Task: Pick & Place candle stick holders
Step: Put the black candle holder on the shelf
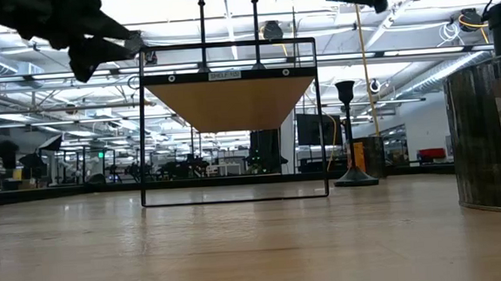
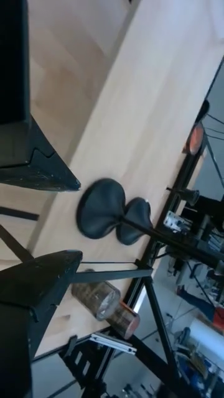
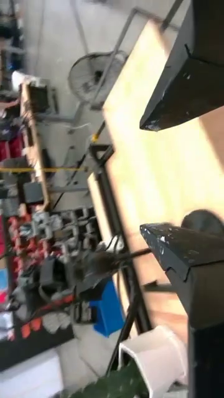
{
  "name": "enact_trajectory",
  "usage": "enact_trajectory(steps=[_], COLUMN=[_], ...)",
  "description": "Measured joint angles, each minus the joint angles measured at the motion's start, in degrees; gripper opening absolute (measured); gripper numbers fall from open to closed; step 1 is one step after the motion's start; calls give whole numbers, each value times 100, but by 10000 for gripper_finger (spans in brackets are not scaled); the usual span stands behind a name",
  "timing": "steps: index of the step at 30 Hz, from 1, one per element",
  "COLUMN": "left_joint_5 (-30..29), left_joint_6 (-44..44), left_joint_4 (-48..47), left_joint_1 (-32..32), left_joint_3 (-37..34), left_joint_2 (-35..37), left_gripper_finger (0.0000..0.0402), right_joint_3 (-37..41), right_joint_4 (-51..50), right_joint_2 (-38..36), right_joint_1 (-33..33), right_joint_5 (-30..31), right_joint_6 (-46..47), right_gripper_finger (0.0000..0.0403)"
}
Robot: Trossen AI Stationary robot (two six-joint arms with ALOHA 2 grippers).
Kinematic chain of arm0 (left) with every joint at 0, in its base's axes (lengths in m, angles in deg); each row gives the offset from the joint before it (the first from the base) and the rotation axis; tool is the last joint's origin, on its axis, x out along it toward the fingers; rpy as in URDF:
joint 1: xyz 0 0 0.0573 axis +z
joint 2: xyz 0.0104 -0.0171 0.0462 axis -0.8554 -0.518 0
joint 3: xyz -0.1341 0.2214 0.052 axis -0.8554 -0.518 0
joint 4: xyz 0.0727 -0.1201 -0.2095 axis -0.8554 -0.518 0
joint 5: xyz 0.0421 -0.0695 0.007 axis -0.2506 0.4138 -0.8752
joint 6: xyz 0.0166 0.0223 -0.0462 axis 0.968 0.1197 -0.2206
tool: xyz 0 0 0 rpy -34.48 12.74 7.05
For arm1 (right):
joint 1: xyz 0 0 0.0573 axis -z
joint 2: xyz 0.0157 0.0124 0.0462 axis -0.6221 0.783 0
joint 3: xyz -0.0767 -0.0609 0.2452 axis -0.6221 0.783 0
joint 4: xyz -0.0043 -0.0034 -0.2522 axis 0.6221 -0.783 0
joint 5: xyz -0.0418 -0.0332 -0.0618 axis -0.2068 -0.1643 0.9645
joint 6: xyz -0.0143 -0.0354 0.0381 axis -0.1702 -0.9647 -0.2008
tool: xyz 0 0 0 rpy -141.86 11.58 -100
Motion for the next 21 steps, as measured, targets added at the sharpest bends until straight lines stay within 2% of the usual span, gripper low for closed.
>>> enact_trajectory(steps=[7,21], left_joint_5=[-18,85], left_joint_6=[3,0], left_joint_4=[3,-17], left_joint_1=[0,0], left_joint_3=[-473,-1224], left_joint_2=[930,2002], left_gripper_finger=[170,170], right_joint_3=[-196,-2349], right_joint_4=[-720,-4508], right_joint_2=[34,1437], right_joint_1=[1,451], right_joint_5=[80,-81], right_joint_6=[345,1725], right_gripper_finger=[254,254])
